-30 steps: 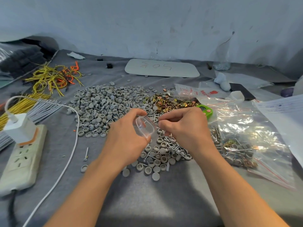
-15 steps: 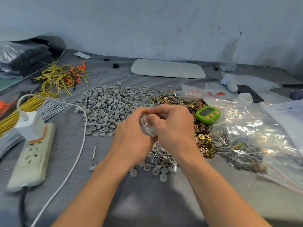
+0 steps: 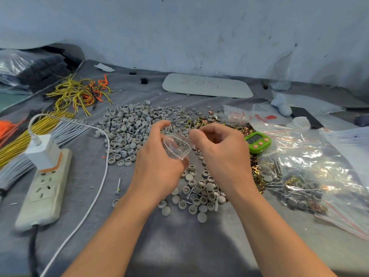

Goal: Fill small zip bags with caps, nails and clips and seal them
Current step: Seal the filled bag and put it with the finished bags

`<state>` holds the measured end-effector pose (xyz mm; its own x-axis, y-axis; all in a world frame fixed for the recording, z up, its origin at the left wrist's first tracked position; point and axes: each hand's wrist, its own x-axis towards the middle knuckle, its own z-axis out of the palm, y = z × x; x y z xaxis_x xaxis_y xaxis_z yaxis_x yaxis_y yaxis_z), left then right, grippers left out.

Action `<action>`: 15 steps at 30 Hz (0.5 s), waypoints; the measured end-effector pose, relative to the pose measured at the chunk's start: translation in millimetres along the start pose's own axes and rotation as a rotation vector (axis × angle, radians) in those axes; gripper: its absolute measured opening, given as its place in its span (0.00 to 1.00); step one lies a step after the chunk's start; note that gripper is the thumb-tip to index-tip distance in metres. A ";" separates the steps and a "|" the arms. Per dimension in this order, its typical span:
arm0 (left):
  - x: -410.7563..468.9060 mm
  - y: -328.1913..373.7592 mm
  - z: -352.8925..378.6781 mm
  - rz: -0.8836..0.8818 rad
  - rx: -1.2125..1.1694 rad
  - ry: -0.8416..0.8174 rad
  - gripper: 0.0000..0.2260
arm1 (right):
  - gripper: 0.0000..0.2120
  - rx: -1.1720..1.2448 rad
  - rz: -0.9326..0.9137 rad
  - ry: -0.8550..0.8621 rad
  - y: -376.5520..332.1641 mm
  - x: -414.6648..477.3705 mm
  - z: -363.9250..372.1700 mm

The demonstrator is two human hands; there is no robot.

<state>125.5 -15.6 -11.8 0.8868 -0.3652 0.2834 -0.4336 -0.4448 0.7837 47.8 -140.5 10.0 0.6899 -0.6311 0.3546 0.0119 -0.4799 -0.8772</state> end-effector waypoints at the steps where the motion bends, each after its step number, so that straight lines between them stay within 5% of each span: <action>1: -0.6 1.1 -0.4 0.002 -0.010 0.029 0.39 | 0.13 -0.015 0.024 -0.062 0.3 -1.6 -0.2; 4: -0.6 2.5 -0.1 0.076 -0.008 0.098 0.43 | 0.22 0.010 0.137 -0.384 -2.4 -9.5 8.2; 6: 0.0 4.0 0.7 0.108 0.014 0.086 0.48 | 0.17 0.092 0.173 -0.467 -2.9 -12.0 13.4; 8: 0.5 5.9 0.4 0.099 0.011 0.043 0.55 | 0.09 0.121 0.146 -0.405 -1.7 -9.8 12.6; 11: 1.3 4.8 -5.3 0.050 -0.064 -0.026 0.59 | 0.13 0.065 0.108 -0.290 -1.0 -6.8 5.7; 13: 3.1 3.8 -11.2 -0.030 -0.239 -0.073 0.55 | 0.14 0.059 0.104 -0.218 -0.1 -4.2 0.8; 15: 5.4 4.9 -16.0 -0.109 -0.526 -0.133 0.41 | 0.12 0.093 0.109 -0.149 1.3 -1.4 -4.2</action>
<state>130.8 -6.6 2.4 0.8794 -0.4553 0.1393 -0.1717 -0.0303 0.9847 43.8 -142.8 9.7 0.7899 -0.5760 0.2105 -0.0066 -0.3513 -0.9362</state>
